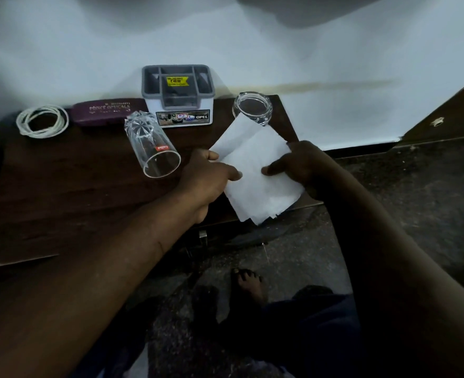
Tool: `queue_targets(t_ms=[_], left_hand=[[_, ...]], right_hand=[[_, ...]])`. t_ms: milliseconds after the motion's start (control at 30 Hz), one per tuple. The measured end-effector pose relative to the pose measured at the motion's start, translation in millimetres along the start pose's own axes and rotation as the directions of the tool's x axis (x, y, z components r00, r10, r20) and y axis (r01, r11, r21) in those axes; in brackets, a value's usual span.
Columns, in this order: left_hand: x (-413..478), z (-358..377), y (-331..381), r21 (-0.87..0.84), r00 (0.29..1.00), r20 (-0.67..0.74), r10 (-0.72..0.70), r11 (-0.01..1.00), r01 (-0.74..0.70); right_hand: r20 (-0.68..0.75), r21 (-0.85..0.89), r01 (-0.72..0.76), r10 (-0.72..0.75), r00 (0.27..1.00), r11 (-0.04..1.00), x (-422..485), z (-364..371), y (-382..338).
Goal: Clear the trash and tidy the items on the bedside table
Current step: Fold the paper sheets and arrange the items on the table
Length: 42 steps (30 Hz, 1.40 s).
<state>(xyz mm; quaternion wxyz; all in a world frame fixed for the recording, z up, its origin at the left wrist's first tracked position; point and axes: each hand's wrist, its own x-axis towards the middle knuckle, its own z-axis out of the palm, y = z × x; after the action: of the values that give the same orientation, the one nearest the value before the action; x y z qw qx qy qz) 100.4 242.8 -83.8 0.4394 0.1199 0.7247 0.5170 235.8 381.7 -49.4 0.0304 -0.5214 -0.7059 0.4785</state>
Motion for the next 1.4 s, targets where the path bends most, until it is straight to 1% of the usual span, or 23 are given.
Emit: queue_targets(t_ms=[67, 133, 233, 300, 367, 400, 467, 567, 633, 767, 800, 867, 900, 1000, 1100, 1200, 1300, 1400], left_hand=[[-0.2, -2.1, -0.2, -0.063, 0.999, 0.030, -0.032, 0.997, 0.034], [-3.4, -3.9, 1.8, -0.143, 0.995, 0.073, -0.069, 0.987, 0.079], [-7.8, -9.6, 9.6, -0.279, 0.974, 0.179, -0.136, 0.943, 0.183], [-8.7, -13.4, 15.7, -0.385, 0.954, 0.271, -0.131, 0.894, 0.232], [-11.7, -13.8, 22.2, -0.462, 0.944, 0.317, -0.088, 0.855, 0.235], [-12.2, -13.8, 24.5, -0.483, 0.948, 0.311, -0.070, 0.847, 0.222], [-11.8, -13.9, 28.4, -0.477, 0.970, 0.236, -0.065, 0.862, 0.173], [-6.9, -16.0, 29.7, -0.369, 0.995, 0.087, -0.046, 0.926, 0.075], [-4.3, -16.4, 28.5, -0.328, 0.998, 0.055, -0.039, 0.943, 0.055], [-1.1, -16.7, 26.6, -0.306, 0.998, 0.045, -0.051, 0.950, 0.062], [-0.3, -16.7, 26.0, -0.297, 0.996, 0.055, -0.068, 0.952, 0.081], [0.5, -15.9, 23.4, -0.255, 0.991, 0.079, -0.111, 0.959, 0.128], [0.3, -15.1, 21.6, -0.227, 0.988, 0.086, -0.130, 0.963, 0.147], [-0.8, -10.9, 15.9, -0.148, 0.986, 0.094, -0.139, 0.977, 0.152], [-1.1, -10.7, 14.4, -0.071, 0.994, 0.070, -0.079, 0.994, 0.084], [-2.8, -12.7, 15.6, 0.094, 1.000, 0.018, 0.002, 0.996, -0.004], [-6.0, -13.2, 14.6, 0.299, 0.994, -0.044, 0.099, 0.951, -0.081], [-9.8, -13.0, 13.1, 0.452, 0.981, -0.040, 0.191, 0.879, -0.153]], right_hand=[[-0.030, 0.101, 0.019, -0.016, 0.999, 0.995, -1.2, -3.9, -4.4], [-0.012, 0.248, 0.026, -0.024, 1.000, 0.968, -4.3, -7.7, -7.7], [0.060, 0.480, 0.026, -0.062, 0.996, 0.877, -10.4, -8.6, -11.5], [0.111, 0.544, 0.023, -0.099, 0.989, 0.839, -13.6, -7.5, -14.4], [0.168, 0.561, 0.013, -0.129, 0.977, 0.828, -16.5, -5.7, -16.4], [0.190, 0.557, 0.008, -0.137, 0.972, 0.831, -17.9, -4.6, -17.0], [0.201, 0.544, -0.006, -0.123, 0.972, 0.839, -20.0, -1.5, -17.3], [0.176, 0.534, -0.012, -0.097, 0.980, 0.845, -19.1, 0.4, -16.8], [0.146, 0.493, -0.003, -0.079, 0.986, 0.870, -18.1, 0.0, -16.0], [0.074, 0.378, 0.024, -0.056, 0.996, 0.926, -14.1, -1.9, -13.9], [0.061, 0.312, 0.034, -0.056, 0.997, 0.949, -13.1, -1.5, -14.1], [0.038, 0.089, 0.055, -0.059, 0.998, 0.994, -10.9, 1.1, -13.6], [0.024, 0.002, 0.062, -0.062, 0.998, 0.998, -9.4, 2.5, -11.8], [0.016, -0.120, 0.056, -0.054, 0.998, 0.991, -6.6, 6.8, -4.6], [-0.003, -0.203, 0.037, -0.038, 0.999, 0.979, -4.7, 8.0, 0.2], [-0.040, -0.267, 0.025, -0.037, 0.999, 0.963, -2.6, 8.5, 2.4], [-0.097, -0.312, 0.015, -0.048, 0.994, 0.950, -2.7, 7.8, 4.2], [-0.119, -0.353, 0.015, -0.060, 0.991, 0.936, -3.2, 4.3, 2.6]])
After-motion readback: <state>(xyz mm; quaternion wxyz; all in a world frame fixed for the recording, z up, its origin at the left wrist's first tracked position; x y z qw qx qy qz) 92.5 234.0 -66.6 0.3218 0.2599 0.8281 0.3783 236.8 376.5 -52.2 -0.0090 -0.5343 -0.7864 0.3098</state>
